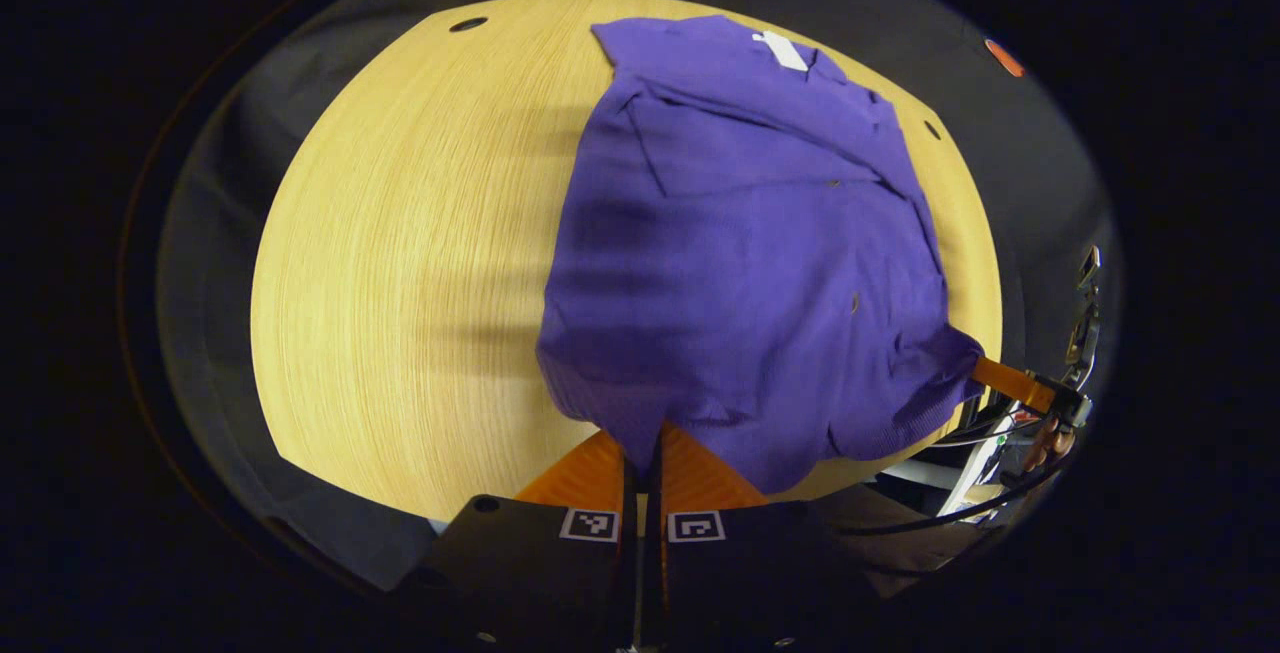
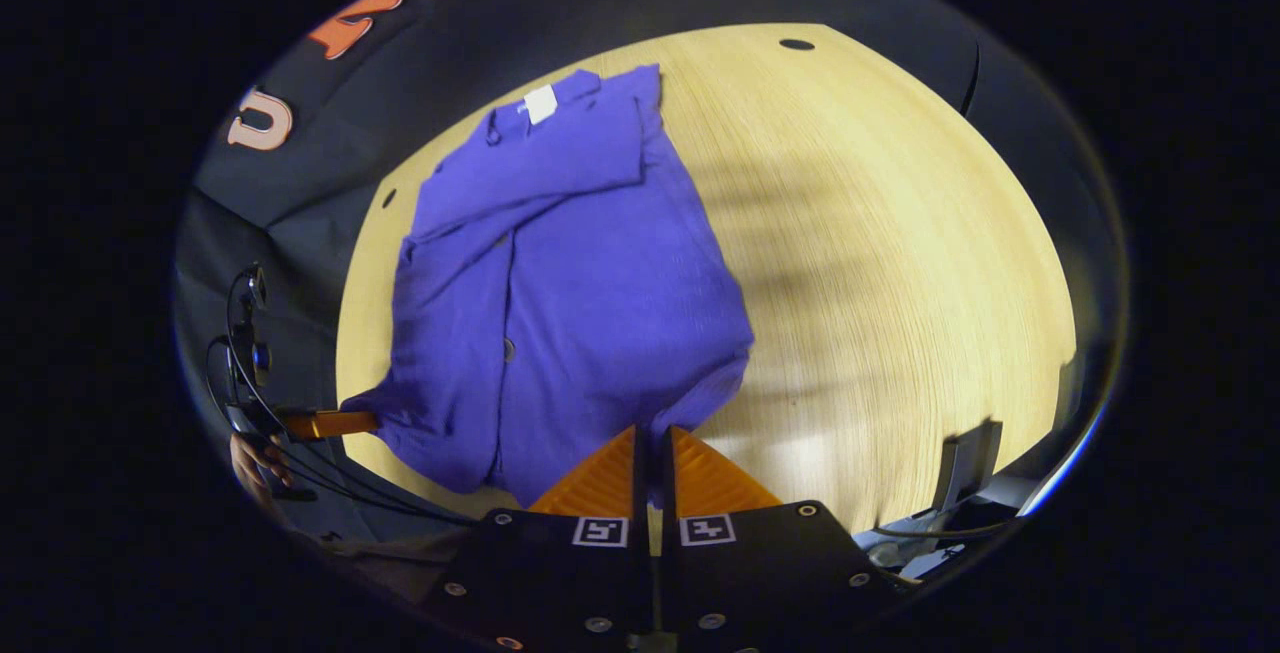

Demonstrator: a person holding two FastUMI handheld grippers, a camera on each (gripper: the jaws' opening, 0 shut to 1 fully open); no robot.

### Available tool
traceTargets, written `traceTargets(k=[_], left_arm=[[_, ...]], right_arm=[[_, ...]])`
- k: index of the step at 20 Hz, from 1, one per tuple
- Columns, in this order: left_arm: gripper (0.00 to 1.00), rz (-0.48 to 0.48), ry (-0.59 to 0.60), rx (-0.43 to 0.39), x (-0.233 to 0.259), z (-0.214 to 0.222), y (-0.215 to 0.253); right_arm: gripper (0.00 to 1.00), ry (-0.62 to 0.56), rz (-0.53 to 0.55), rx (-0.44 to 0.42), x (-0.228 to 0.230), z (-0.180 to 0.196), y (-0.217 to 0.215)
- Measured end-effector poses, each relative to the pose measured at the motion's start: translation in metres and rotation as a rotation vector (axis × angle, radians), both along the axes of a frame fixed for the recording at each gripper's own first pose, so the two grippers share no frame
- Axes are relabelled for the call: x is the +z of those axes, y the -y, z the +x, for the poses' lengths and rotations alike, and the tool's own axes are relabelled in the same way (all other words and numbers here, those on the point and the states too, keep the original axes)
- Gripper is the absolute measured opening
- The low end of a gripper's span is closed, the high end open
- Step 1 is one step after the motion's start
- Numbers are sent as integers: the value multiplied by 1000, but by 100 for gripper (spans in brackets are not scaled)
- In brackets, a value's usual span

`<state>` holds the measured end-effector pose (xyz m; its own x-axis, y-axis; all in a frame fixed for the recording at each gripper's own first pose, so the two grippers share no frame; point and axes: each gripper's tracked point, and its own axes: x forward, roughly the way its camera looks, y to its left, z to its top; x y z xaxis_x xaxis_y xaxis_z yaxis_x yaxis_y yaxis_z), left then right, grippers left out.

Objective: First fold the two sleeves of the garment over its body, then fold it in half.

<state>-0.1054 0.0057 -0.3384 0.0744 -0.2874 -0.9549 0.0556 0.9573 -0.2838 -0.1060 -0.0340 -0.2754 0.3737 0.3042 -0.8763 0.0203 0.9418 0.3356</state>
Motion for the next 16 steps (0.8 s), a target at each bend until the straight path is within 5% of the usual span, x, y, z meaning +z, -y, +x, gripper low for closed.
traceTargets(k=[8,16], left_arm=[[4,-35,131,-63,38,79,7],[4,-23,253,-95,77,187,11]], right_arm=[[5,126,101,-27,50,77,-19],[4,253,73,-5,92,169,-26]])
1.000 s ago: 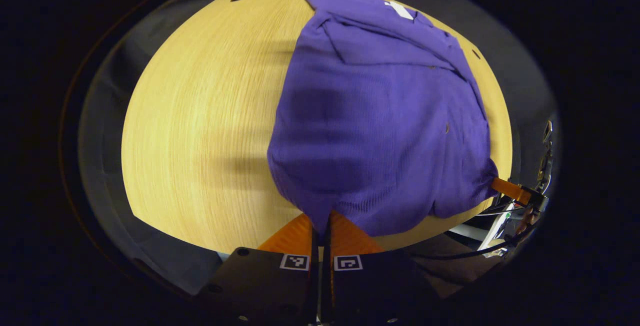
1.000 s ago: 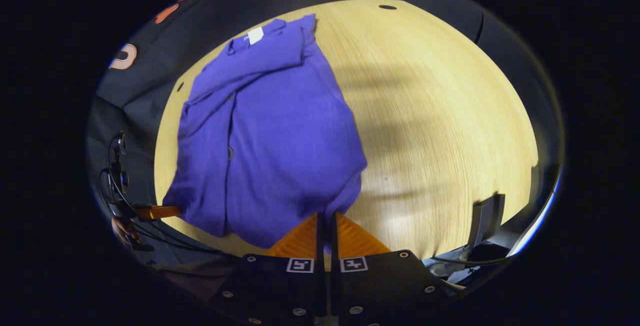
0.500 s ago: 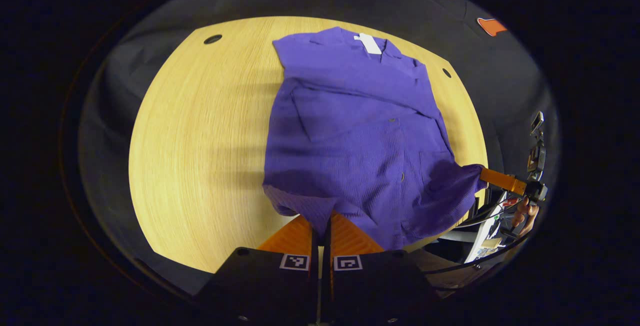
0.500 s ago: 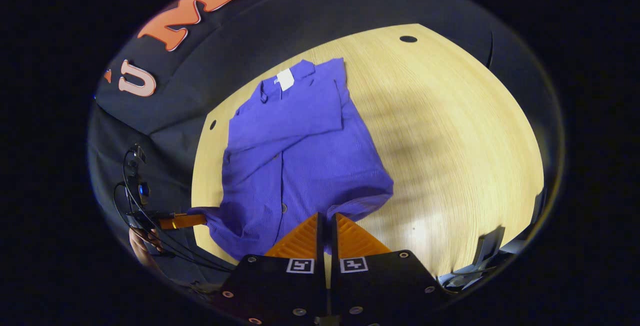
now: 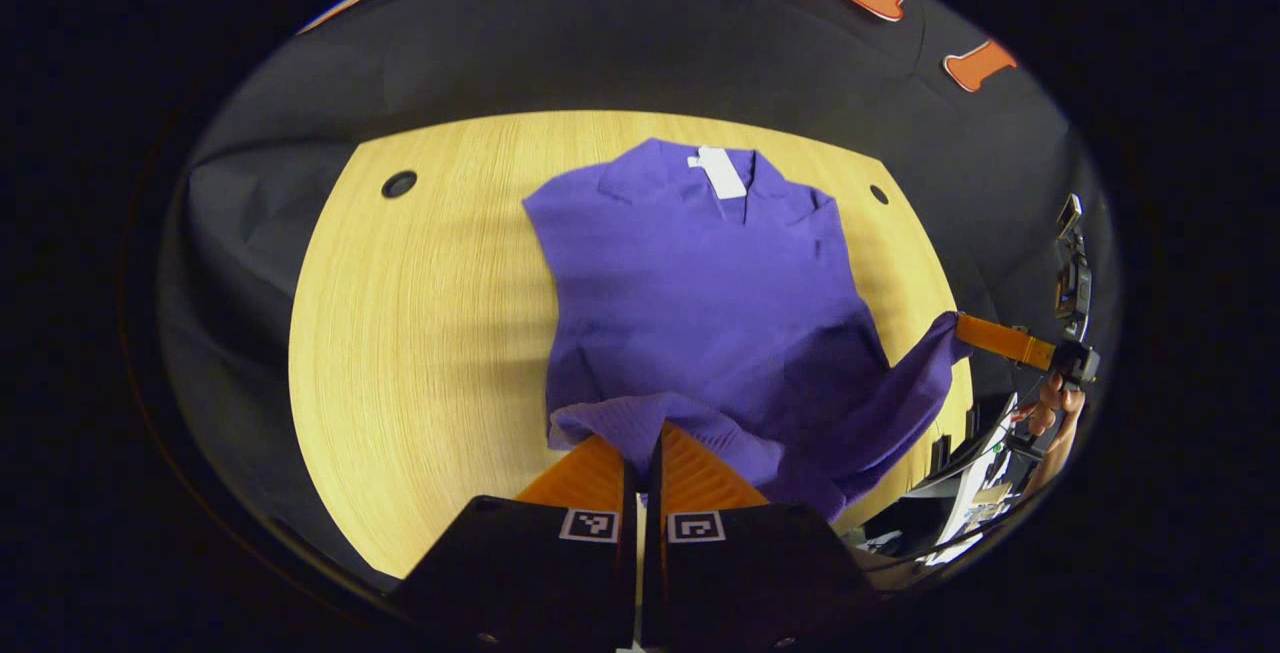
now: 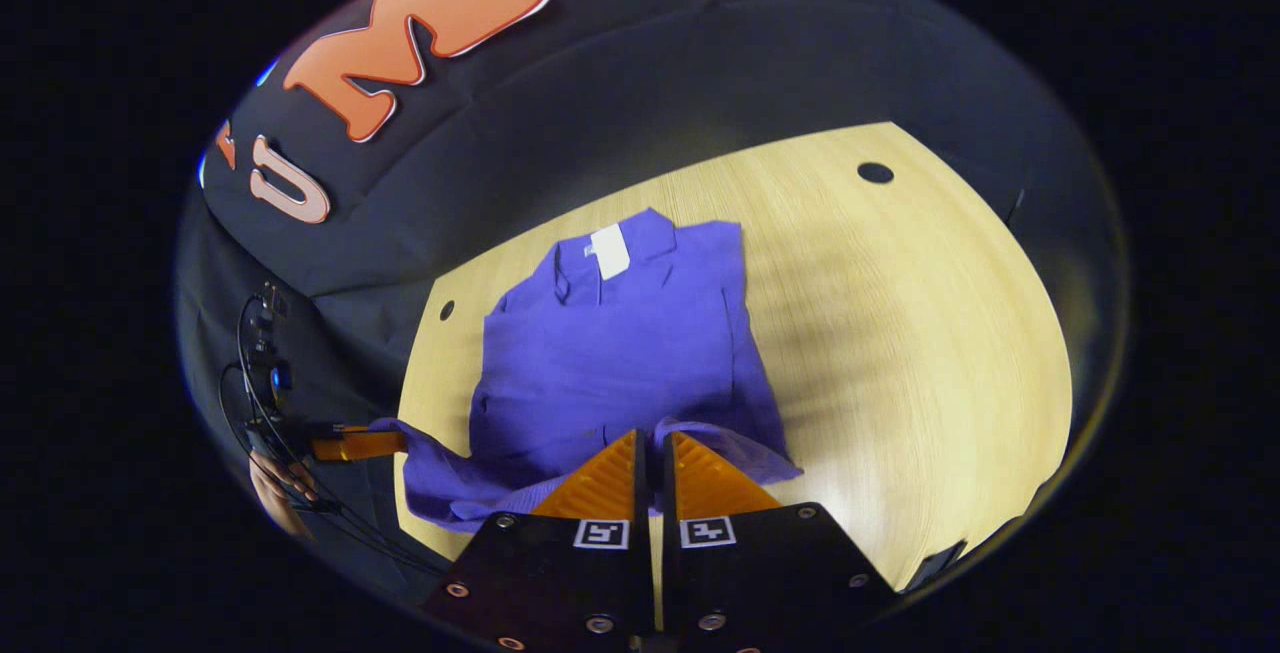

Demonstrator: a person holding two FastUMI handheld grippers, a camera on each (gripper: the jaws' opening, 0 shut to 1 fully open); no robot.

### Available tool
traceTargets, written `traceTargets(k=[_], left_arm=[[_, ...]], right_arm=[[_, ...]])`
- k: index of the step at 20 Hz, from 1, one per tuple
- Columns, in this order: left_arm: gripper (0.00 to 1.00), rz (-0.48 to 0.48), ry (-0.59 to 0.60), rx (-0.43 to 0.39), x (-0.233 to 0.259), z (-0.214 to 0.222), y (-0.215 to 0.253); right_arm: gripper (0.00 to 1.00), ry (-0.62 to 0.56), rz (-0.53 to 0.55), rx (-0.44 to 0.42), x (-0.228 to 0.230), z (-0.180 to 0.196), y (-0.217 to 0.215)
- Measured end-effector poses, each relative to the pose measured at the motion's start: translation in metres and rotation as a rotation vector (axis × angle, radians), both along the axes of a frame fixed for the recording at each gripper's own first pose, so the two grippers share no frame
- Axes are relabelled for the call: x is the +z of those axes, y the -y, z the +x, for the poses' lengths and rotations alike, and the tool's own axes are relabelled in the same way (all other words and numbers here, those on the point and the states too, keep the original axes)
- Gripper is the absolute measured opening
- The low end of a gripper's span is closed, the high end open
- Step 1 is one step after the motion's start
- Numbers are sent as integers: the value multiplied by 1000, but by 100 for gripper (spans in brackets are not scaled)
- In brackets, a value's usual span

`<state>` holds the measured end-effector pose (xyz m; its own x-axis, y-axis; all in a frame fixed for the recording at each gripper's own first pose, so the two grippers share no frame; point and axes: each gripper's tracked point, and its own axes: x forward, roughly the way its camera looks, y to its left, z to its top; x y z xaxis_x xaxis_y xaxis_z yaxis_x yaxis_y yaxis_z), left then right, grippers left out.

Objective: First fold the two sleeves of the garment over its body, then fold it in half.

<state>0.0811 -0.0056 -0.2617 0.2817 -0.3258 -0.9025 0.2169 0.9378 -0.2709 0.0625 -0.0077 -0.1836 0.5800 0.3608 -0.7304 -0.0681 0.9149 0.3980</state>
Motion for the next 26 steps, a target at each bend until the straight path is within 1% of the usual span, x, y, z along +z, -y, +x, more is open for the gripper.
traceTargets(k=[5,10,12,15,16,17,18,19,20,21,22,23,24,25,26], left_arm=[[4,36,45,-40,13,86,11],[4,72,44,-40,3,167,18],[4,112,69,-33,-3,201,12],[4,229,162,-28,-4,241,-5],[8,262,215,-24,-1,255,-9],[12,288,267,-16,-1,266,-6],[25,310,297,-6,5,270,-7],[28,320,331,9,7,277,-7],[39,318,341,17,8,278,-4],[43,307,354,29,6,276,3],[48,299,354,37,8,271,5],[58,280,366,53,8,267,5],[70,260,378,64,9,262,8],[69,239,391,82,11,258,12],[84,221,405,97,14,254,15]], right_arm=[[4,29,-37,2,8,66,0],[4,46,-85,13,10,137,1],[4,56,-114,9,8,166,4],[4,90,-134,-57,7,211,12],[5,109,-123,-90,8,223,16],[10,111,-107,-123,9,234,20],[12,105,-94,-144,9,234,25],[21,114,-104,-171,15,236,34],[28,133,-112,-181,22,235,41],[29,151,-126,-187,26,236,47],[45,169,-138,-184,31,236,52],[42,183,-151,-184,29,236,51],[56,205,-159,-177,34,235,53],[63,230,-177,-176,40,233,58],[56,267,-193,-166,49,231,59]])
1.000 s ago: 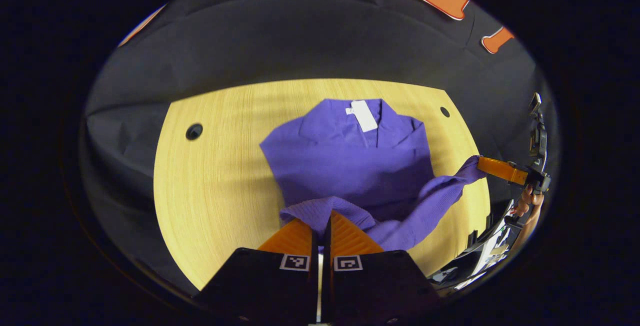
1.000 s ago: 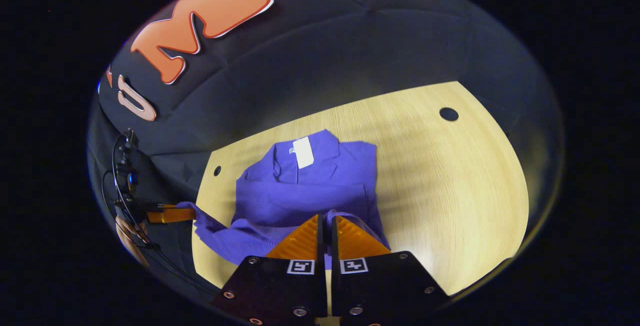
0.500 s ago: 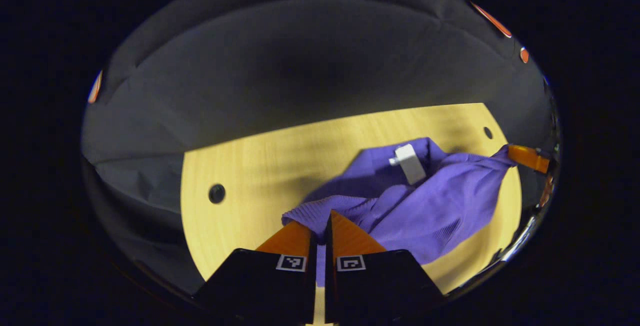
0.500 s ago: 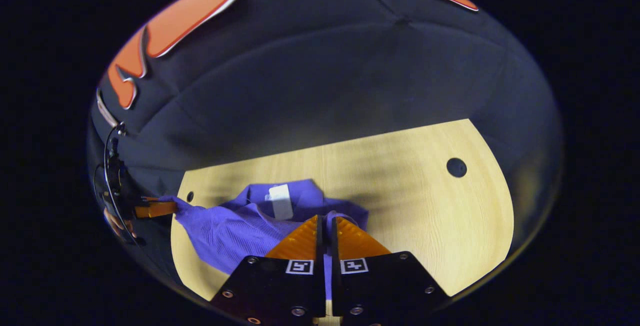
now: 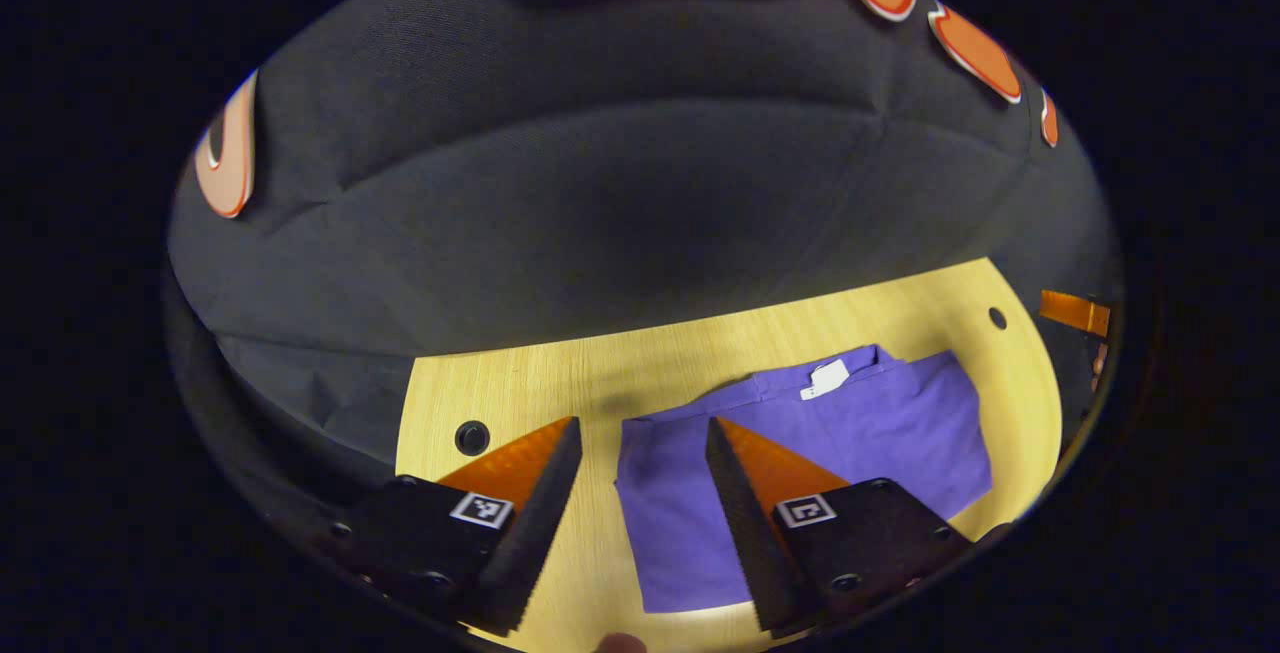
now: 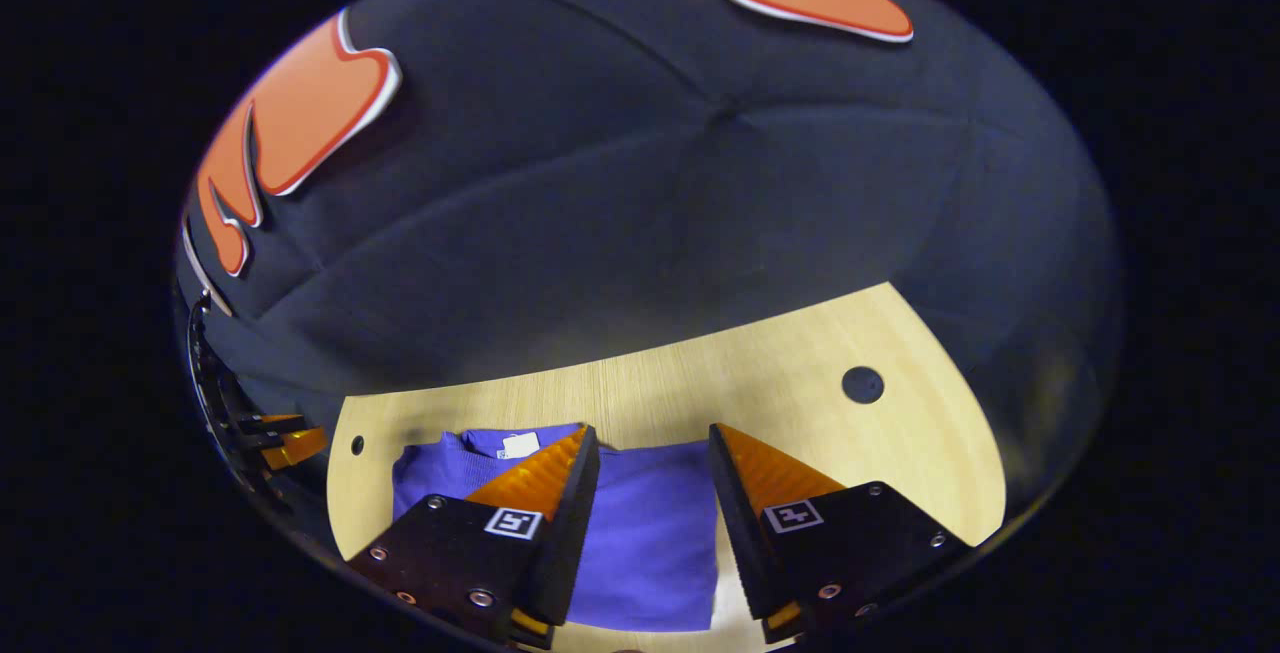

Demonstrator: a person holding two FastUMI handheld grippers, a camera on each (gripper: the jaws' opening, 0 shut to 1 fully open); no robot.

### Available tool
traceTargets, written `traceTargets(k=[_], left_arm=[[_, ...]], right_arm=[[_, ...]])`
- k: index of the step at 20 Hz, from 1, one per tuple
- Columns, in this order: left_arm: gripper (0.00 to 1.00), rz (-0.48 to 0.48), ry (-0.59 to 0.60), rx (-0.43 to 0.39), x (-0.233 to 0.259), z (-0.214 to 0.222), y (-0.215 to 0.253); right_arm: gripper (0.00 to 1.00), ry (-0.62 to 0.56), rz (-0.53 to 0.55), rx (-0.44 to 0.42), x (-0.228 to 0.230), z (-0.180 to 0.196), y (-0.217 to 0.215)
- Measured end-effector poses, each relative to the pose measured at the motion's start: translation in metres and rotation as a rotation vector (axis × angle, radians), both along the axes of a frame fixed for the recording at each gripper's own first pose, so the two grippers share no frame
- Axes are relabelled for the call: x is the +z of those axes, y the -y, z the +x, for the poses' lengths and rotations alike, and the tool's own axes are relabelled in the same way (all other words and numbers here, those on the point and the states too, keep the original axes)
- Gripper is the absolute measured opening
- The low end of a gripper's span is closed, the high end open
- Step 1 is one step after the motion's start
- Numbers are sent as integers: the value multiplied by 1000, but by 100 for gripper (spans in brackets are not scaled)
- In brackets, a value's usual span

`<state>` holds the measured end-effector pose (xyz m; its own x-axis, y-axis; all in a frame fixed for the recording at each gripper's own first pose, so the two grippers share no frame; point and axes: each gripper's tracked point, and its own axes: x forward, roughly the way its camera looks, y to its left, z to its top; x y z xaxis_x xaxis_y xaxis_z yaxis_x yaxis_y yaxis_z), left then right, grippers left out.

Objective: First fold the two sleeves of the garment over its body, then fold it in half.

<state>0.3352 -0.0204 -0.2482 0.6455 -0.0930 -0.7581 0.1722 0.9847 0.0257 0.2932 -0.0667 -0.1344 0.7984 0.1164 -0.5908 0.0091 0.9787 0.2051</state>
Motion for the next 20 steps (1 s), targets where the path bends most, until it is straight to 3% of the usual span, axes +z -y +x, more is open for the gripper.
traceTargets(k=[1,7,10,15,20], left_arm=[[88,-22,18,13,11,-7,-1],[95,-70,216,55,78,-60,-19],[95,-92,315,82,112,-92,-27],[95,-49,489,81,169,-148,-34],[95,-105,596,125,203,-200,-32]], right_arm=[[72,36,-28,4,11,-6,4],[94,232,-138,31,89,-55,-2],[95,305,-135,52,125,-83,-16],[95,463,-193,52,182,-131,-21],[95,582,-239,79,221,-180,-43]])
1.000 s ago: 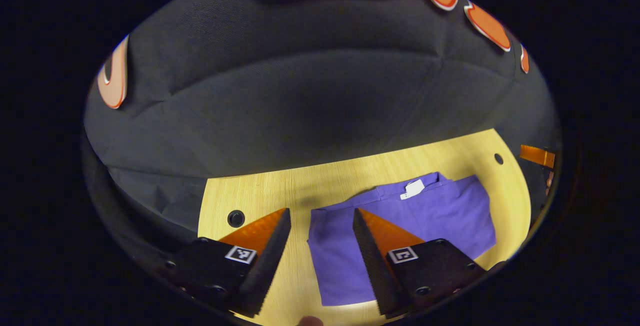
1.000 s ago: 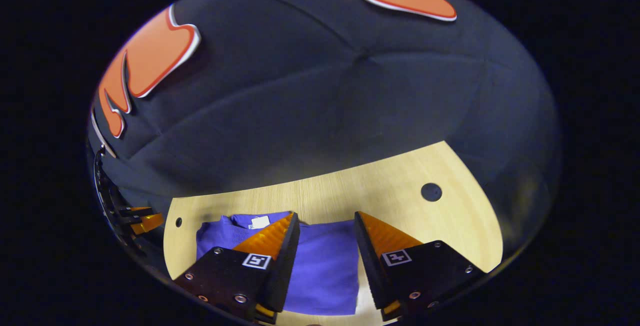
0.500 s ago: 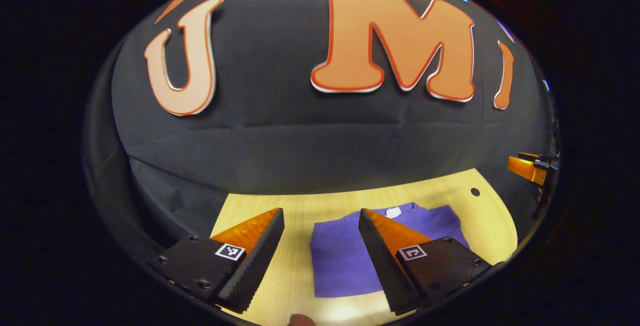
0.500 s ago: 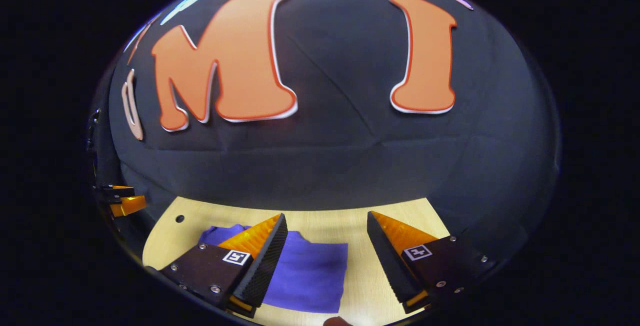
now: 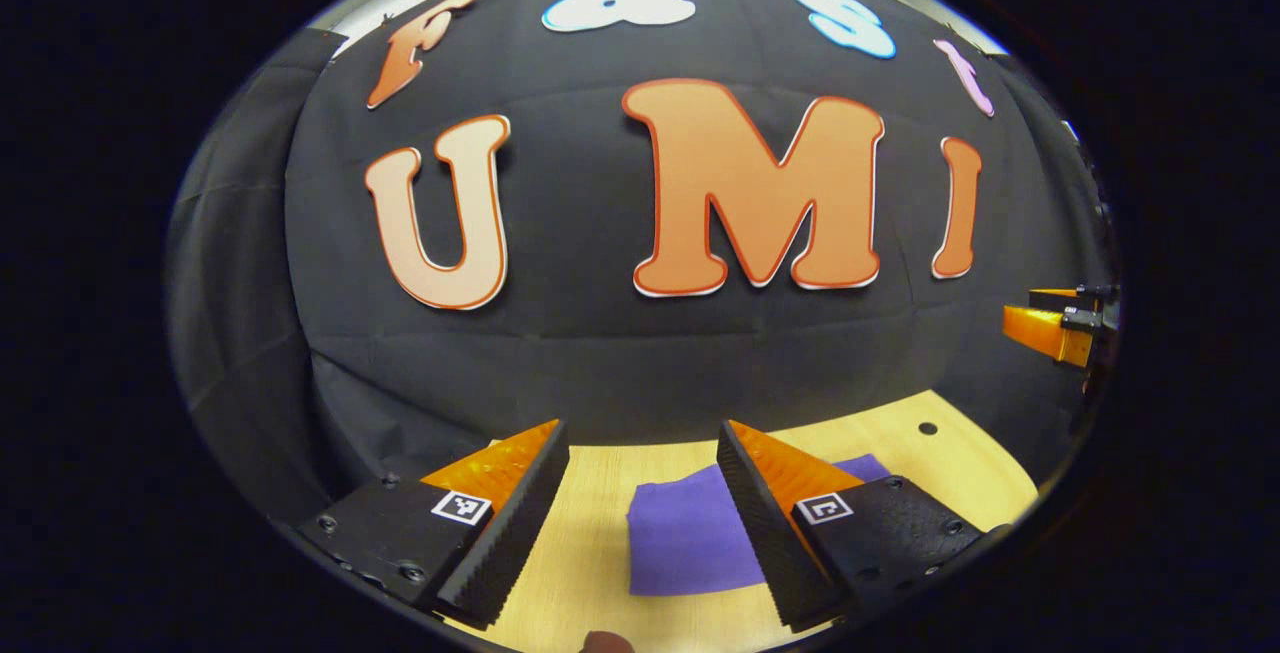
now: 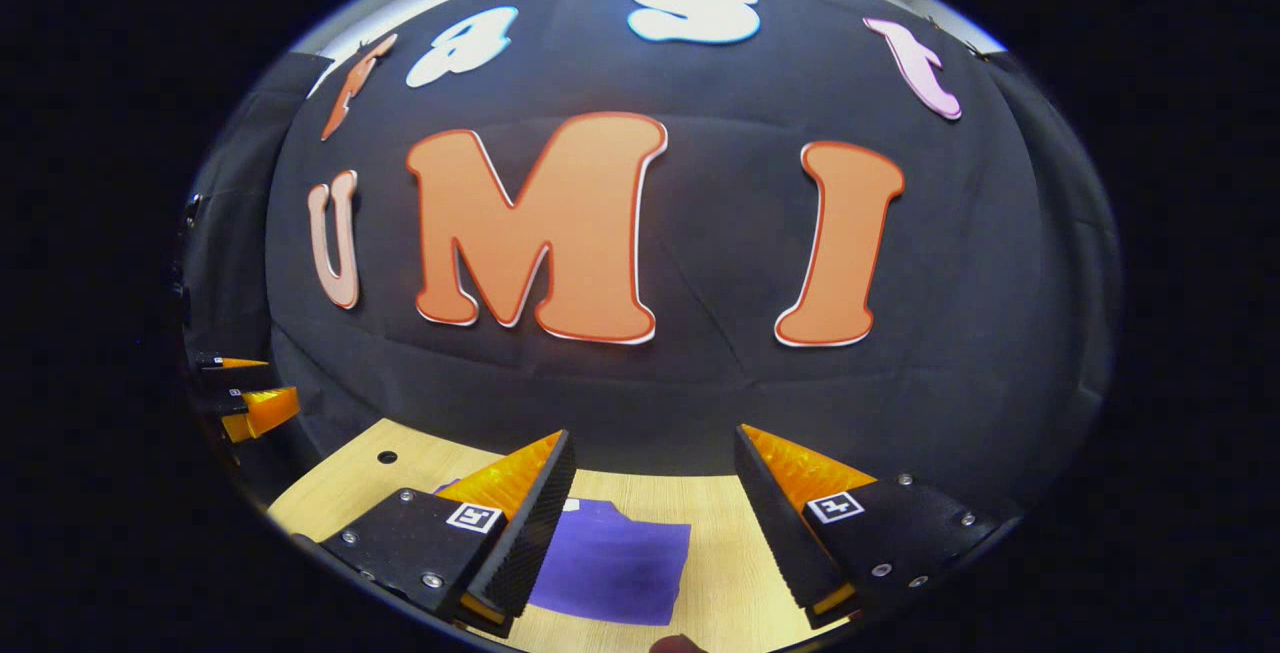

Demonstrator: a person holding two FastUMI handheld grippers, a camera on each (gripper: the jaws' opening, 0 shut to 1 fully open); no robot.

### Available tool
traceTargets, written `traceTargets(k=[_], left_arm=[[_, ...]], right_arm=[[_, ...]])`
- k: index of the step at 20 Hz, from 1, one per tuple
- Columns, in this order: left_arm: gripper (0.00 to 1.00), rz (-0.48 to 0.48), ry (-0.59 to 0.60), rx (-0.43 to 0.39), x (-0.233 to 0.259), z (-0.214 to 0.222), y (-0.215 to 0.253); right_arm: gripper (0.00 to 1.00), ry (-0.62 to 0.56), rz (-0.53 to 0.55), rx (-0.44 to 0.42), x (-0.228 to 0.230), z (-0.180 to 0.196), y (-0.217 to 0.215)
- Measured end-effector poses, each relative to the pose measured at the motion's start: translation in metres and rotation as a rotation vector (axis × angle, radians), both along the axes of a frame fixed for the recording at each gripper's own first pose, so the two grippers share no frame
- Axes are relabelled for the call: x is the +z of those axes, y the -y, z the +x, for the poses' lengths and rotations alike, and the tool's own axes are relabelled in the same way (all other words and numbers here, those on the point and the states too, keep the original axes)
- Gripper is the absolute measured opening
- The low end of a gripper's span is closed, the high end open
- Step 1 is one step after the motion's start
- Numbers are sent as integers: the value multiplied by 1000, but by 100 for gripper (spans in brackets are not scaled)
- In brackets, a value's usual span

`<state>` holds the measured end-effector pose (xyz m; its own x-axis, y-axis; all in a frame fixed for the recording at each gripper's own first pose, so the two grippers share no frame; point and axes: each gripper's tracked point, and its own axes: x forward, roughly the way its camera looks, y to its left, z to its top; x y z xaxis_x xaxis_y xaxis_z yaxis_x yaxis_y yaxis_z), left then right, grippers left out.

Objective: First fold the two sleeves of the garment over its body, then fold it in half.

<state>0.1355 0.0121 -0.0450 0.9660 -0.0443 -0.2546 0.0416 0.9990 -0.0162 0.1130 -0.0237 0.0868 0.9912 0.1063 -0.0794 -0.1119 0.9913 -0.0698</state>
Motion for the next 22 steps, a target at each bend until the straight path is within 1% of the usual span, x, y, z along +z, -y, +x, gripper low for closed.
traceTargets(k=[3,5,6,9,12,14,16,19,22], left_arm=[[95,-18,89,25,18,-25,0],[96,-14,131,38,24,-41,2],[95,-15,148,44,25,-48,5],[94,-35,178,34,14,-63,19],[94,-25,188,37,-2,-75,27],[95,-14,183,21,-13,-80,34],[94,-4,170,25,-20,-84,33],[94,-25,163,43,-27,-87,31],[95,-24,145,46,-34,-93,29]], right_arm=[[95,67,-53,22,9,-26,-11],[95,118,-86,10,11,-39,-17],[95,136,-93,6,10,-45,-19],[95,165,-75,45,-3,-63,-38],[95,146,-45,81,-22,-74,-53],[95,117,-24,86,-34,-76,-53],[95,100,-1,84,-41,-79,-51],[95,97,41,74,-49,-83,-46],[95,112,76,83,-50,-88,-47]])
